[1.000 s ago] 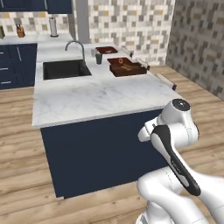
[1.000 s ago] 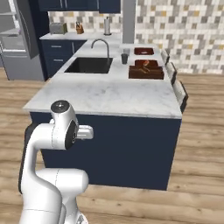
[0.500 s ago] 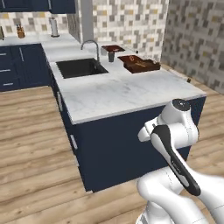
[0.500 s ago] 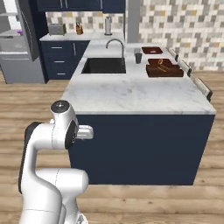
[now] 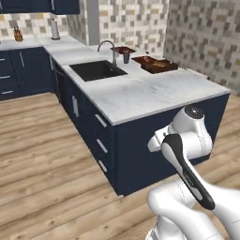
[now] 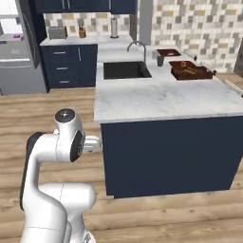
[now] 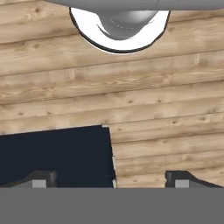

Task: Take the cake and donut from the fridge and place them on the empty tray on the dining counter.

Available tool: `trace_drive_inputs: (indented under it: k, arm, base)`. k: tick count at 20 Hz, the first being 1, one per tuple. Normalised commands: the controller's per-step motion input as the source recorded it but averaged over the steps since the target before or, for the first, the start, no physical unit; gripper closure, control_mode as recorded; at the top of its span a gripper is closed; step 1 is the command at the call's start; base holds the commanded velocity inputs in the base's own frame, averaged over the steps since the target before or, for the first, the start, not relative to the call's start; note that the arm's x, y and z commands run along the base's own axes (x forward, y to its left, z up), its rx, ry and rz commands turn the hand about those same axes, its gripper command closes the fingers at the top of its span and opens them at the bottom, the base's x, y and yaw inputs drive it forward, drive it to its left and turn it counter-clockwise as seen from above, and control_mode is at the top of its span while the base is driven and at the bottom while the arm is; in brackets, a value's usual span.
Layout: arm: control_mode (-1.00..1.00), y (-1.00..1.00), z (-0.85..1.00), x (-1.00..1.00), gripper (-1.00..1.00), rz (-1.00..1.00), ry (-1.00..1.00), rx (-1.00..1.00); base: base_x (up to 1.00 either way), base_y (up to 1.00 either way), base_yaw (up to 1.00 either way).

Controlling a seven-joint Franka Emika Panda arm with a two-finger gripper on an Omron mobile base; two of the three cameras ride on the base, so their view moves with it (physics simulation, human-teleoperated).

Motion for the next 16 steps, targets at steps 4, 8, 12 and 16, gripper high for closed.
trace_drive_inputs:
  k: [4, 8, 12, 16]
  arm:
    - [1.0, 0.0, 0.0, 0.0, -1.0, 0.0, 0.0, 0.0]
    - [1.0, 0.0, 0.0, 0.0, -1.0, 0.0, 0.0, 0.0]
    - [1.0, 0.0, 0.0, 0.0, -1.0, 0.0, 0.0, 0.0]
    - [1.0, 0.0, 0.0, 0.0, -1.0, 0.0, 0.0, 0.0]
  base:
    - [0.22, 1.0, -0.27]
    - [0.32, 1.0, -0.34]
    - [0.21, 1.0, -0.38]
    - [0.13, 1.0, -0.38]
